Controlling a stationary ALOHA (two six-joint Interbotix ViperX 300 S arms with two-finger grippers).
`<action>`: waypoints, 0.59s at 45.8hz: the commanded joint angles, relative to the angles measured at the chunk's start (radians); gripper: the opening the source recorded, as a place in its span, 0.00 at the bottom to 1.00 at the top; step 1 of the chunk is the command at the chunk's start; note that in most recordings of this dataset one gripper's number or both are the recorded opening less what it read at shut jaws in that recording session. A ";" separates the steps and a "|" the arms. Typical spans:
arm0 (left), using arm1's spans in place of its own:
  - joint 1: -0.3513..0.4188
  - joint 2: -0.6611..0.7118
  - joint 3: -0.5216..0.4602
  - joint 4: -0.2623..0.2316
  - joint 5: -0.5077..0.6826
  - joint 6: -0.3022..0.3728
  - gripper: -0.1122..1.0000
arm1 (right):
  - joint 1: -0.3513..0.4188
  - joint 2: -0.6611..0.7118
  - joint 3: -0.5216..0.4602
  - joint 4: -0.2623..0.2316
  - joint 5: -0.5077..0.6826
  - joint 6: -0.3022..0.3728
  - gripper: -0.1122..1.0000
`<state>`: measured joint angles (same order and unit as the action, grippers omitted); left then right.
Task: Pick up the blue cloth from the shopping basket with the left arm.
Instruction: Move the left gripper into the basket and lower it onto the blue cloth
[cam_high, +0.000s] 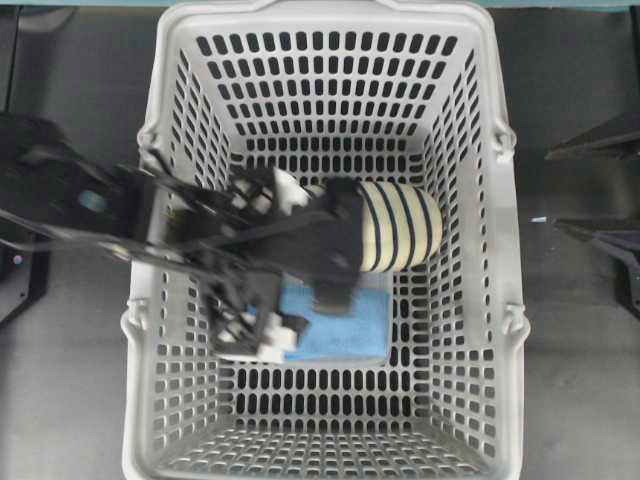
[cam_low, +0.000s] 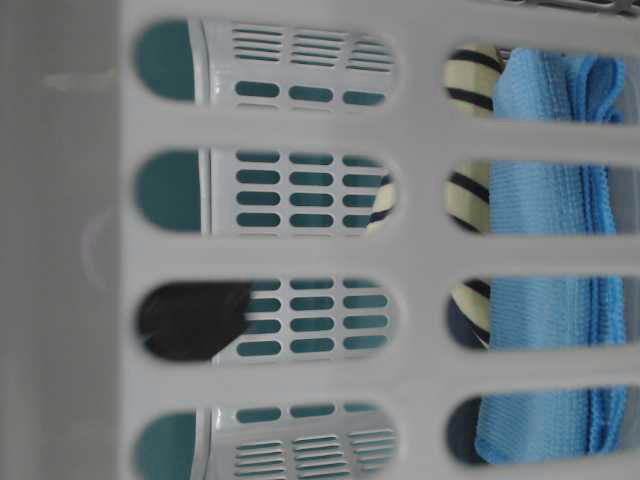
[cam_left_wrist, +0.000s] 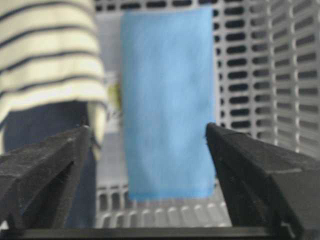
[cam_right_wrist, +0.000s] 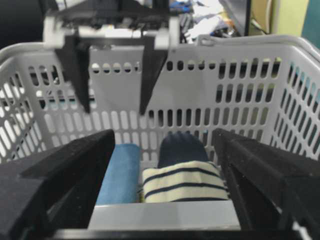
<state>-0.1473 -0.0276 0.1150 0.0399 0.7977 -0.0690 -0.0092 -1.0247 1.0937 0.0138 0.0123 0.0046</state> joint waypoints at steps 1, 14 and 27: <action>-0.018 0.051 -0.055 0.005 0.008 -0.002 0.90 | -0.002 0.005 -0.028 0.003 -0.008 0.002 0.80; -0.040 0.187 -0.077 0.005 0.049 -0.072 0.88 | -0.002 0.005 -0.028 0.005 -0.009 0.002 0.80; -0.038 0.249 -0.043 0.005 0.046 -0.109 0.88 | -0.002 0.005 -0.025 0.003 -0.018 0.002 0.80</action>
<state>-0.1841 0.2255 0.0706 0.0414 0.8498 -0.1749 -0.0092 -1.0247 1.0937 0.0138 0.0046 0.0046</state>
